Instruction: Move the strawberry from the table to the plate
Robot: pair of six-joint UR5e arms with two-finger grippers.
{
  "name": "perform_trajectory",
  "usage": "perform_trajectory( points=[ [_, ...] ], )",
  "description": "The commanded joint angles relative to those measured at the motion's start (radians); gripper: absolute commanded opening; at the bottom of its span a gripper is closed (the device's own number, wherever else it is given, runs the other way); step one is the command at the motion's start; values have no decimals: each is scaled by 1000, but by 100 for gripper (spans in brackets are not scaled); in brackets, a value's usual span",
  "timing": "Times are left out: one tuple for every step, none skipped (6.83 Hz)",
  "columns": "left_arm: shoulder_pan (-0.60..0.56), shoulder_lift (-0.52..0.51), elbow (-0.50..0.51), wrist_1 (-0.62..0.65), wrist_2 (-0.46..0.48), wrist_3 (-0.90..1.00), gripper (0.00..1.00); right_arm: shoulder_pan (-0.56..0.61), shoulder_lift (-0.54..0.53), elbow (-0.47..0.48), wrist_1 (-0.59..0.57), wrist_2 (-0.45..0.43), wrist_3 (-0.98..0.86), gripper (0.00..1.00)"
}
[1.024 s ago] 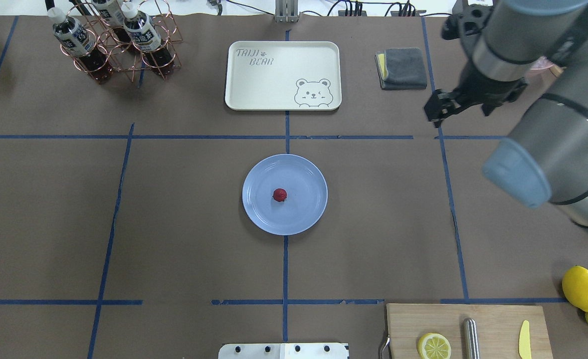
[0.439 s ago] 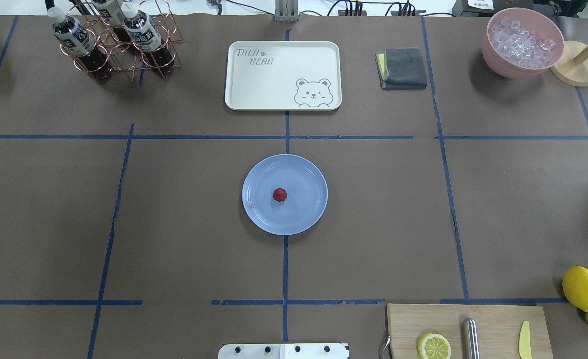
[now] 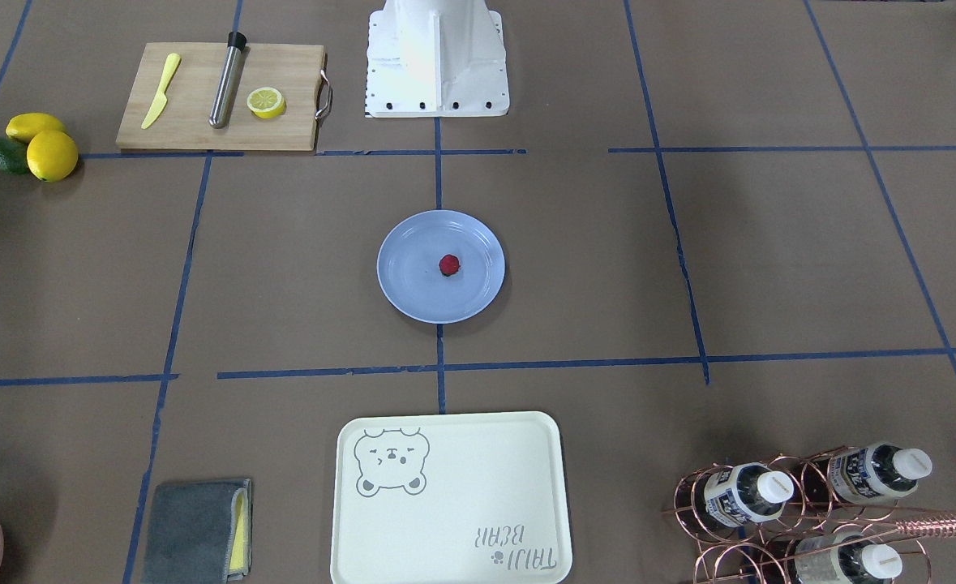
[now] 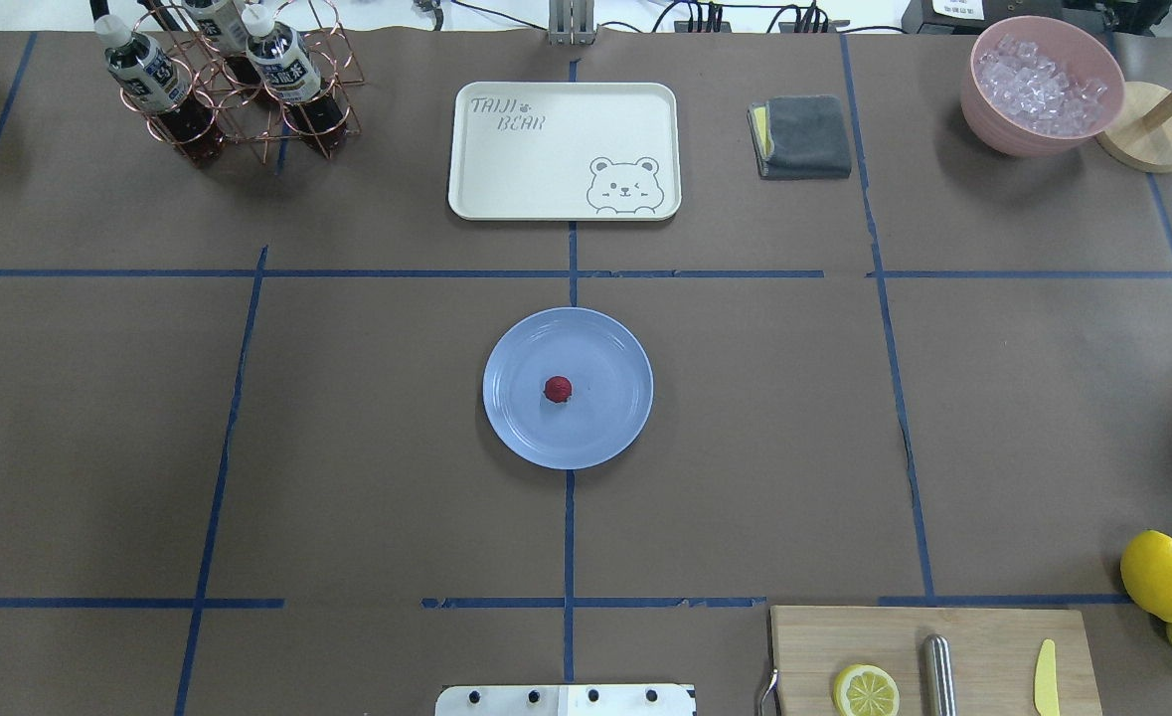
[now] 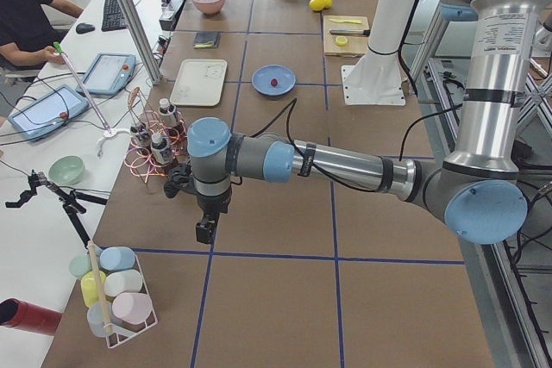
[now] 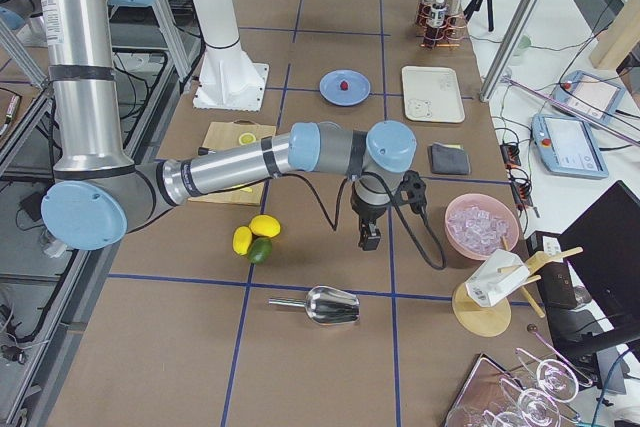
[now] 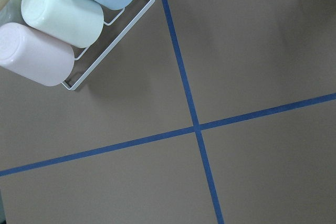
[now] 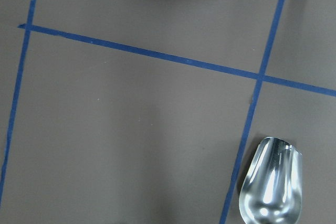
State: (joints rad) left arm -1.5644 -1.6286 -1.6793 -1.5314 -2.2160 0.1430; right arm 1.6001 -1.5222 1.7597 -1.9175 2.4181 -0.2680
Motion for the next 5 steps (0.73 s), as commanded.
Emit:
perform_trajectory(
  points=[
    [-11,59,1,-9,-46,35,100,27,-12,-142,180,21,-8,100],
    [-11,62,1,-7,-47,35,100,26,-13,-153,195,12,-11,100],
    [-11,71,1,-9,-47,35,100,26,-12,-176,196,9,-8,100],
    [-11,88,1,-9,-45,36,100,26,-10,-181,225,10,-7,100],
    [-11,90,6,-7,-42,33,100,26,-10,-184,239,10,21,100]
  ],
)
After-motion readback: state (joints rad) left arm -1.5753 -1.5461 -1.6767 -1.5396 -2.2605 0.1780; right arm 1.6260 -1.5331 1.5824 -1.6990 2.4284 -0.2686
